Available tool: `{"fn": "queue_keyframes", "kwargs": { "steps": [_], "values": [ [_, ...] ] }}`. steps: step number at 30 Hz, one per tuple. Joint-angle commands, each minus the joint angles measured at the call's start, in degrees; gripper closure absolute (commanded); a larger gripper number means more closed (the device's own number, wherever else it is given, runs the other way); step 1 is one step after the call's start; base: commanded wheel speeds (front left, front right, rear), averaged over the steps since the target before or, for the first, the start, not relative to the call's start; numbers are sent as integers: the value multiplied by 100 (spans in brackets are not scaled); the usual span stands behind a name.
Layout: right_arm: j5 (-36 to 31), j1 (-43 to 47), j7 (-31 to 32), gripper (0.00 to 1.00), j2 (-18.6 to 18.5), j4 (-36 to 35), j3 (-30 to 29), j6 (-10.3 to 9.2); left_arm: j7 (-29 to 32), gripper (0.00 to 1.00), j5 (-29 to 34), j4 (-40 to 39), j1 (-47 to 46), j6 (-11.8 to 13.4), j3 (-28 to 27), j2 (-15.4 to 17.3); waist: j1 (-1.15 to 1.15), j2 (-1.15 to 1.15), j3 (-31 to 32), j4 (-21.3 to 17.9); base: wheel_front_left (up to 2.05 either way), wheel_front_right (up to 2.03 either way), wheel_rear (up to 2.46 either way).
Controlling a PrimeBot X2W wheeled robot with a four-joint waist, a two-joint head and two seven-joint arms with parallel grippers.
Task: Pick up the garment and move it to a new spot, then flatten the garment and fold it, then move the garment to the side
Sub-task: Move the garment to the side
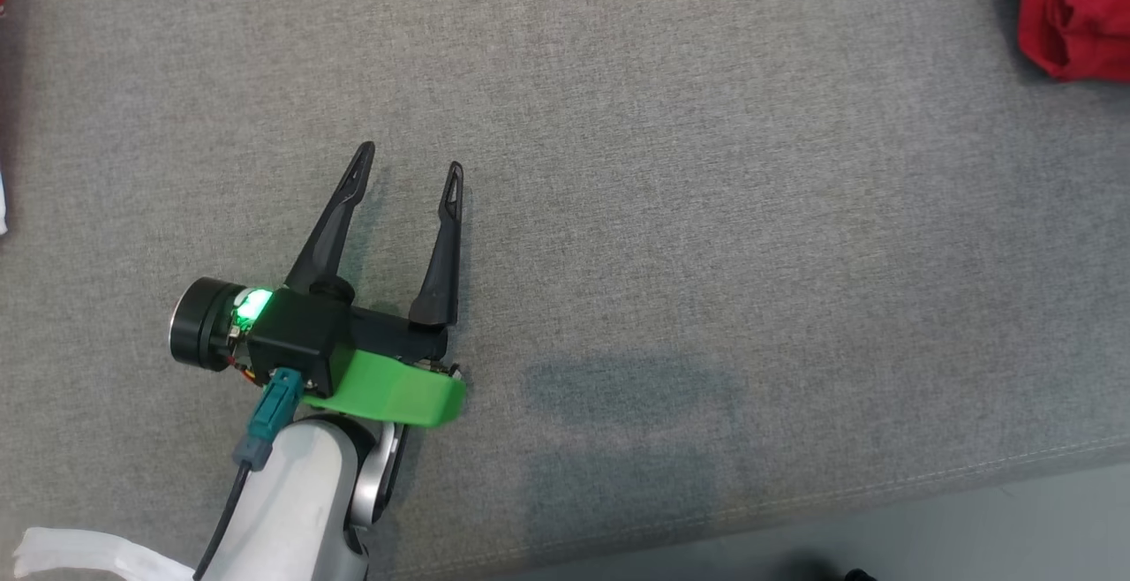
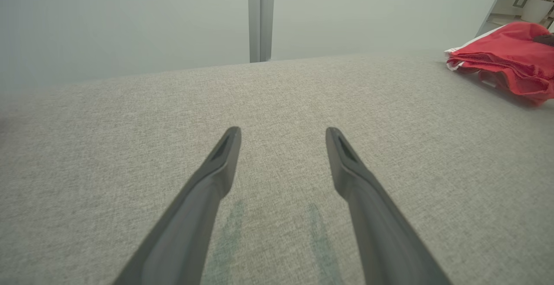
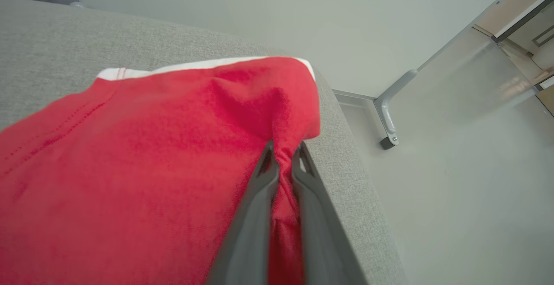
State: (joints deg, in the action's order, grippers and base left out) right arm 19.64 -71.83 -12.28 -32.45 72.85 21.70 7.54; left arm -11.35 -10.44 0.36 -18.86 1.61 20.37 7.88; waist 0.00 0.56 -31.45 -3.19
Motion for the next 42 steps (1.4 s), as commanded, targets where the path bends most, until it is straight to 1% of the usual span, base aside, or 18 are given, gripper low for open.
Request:
{"fn": "queue_keyframes", "kwargs": {
  "steps": [1,4,5,6,7,8,9,10,13,14,18,20,26,29,35,42],
  "values": [
    [-150,-107,-30,100,-86,43,-6,-10,6,0,49,-43,-76,42,13,28,0,-56,-151,123,0,0,0],
    [-458,-250,-74,100,-197,72,-43,-10,37,0,63,-89,-90,54,39,44,0,-56,-220,151,0,0,0],
    [-551,-272,-97,94,-212,80,-72,-10,45,0,70,-100,-99,61,51,45,0,-56,-238,159,0,0,0],
    [-638,-297,-124,79,-232,83,-119,-10,50,0,73,-110,-108,67,58,47,0,-56,-254,166,0,0,0],
    [-750,-334,-150,69,-264,89,-173,-10,54,0,67,-119,-116,67,63,52,0,-56,-269,173,0,0,0],
    [-862,-352,-175,54,-288,91,-232,-10,56,0,65,-129,-122,67,71,57,0,-56,-282,180,0,0,0],
    [-928,-366,-198,31,-307,95,-331,-10,53,0,64,-134,-125,68,75,62,0,-56,-294,186,0,0,0],
    [-1013,-369,-212,0,-310,98,-433,-10,59,0,61,-137,-130,69,78,69,0,-56,-302,190,0,0,0],
    [-1293,-321,-260,0,-281,101,-746,-10,77,0,50,-150,-127,84,82,91,0,-56,-304,187,0,0,0],
    [-1293,-321,-260,0,-281,101,-746,-10,77,0,50,-150,-127,84,82,91,0,-56,-304,187,0,0,0],
    [-1622,-221,-295,0,-142,57,-1101,-10,90,0,38,-154,-122,112,77,118,0,-56,-270,149,0,0,0],
    [-1838,-115,-296,0,3,-261,-1354,-10,87,0,19,-150,-107,136,78,117,0,-56,-207,90,0,0,0],
    [-2039,348,-294,0,400,-1145,-1868,-10,7,0,-77,-48,-122,168,9,129,0,-56,45,-12,0,0,0],
    [-2049,610,-295,0,599,-1600,-2024,-10,-49,0,-165,56,-132,191,-87,145,0,-56,249,-41,0,0,0],
    [-1837,1235,-293,0,1015,-2429,-2185,-10,-183,0,-333,378,-71,259,-295,123,0,-56,772,-56,0,0,0],
    [-1474,2211,-293,0,1498,-3248,-2028,-10,-332,0,-611,831,194,363,-606,41,0,-56,1481,12,0,0,0]
  ]
}}
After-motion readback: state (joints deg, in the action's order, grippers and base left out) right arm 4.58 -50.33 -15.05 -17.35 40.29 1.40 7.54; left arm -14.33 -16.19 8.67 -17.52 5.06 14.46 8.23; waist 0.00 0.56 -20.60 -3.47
